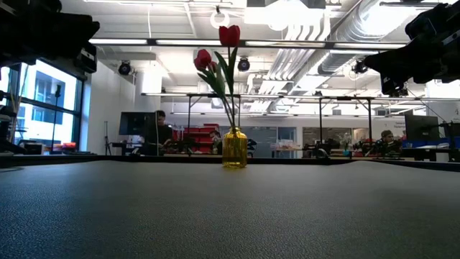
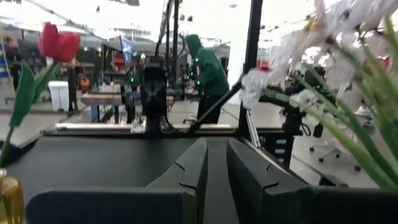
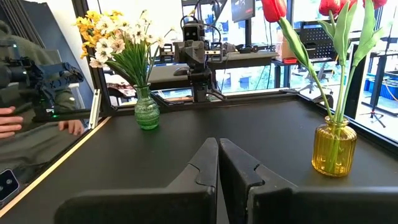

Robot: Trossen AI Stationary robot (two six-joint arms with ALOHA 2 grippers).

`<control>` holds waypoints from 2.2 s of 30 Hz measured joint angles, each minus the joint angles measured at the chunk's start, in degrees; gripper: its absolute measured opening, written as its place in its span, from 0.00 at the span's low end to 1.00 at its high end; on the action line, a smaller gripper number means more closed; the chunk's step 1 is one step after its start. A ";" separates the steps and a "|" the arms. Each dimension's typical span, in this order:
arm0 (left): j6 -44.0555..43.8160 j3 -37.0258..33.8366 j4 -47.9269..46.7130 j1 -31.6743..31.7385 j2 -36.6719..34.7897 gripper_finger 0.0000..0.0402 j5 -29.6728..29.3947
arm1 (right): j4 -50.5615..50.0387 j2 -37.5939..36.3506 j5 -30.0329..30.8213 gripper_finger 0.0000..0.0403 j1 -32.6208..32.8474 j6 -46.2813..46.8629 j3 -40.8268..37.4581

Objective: Sort flowers into vase by color
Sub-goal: Return to Home Position

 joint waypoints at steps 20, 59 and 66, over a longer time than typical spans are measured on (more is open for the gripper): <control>-7.16 -0.02 -6.81 0.02 0.00 0.11 -8.79 | -0.01 -0.02 0.00 0.00 0.00 0.01 0.00; -7.10 -0.02 -7.09 0.02 0.00 0.11 -8.87 | -0.01 -0.02 0.00 0.00 -0.01 0.00 0.00; -7.10 -0.02 -7.09 0.01 0.00 0.11 -8.87 | -0.01 -0.02 0.00 0.00 0.00 0.00 0.00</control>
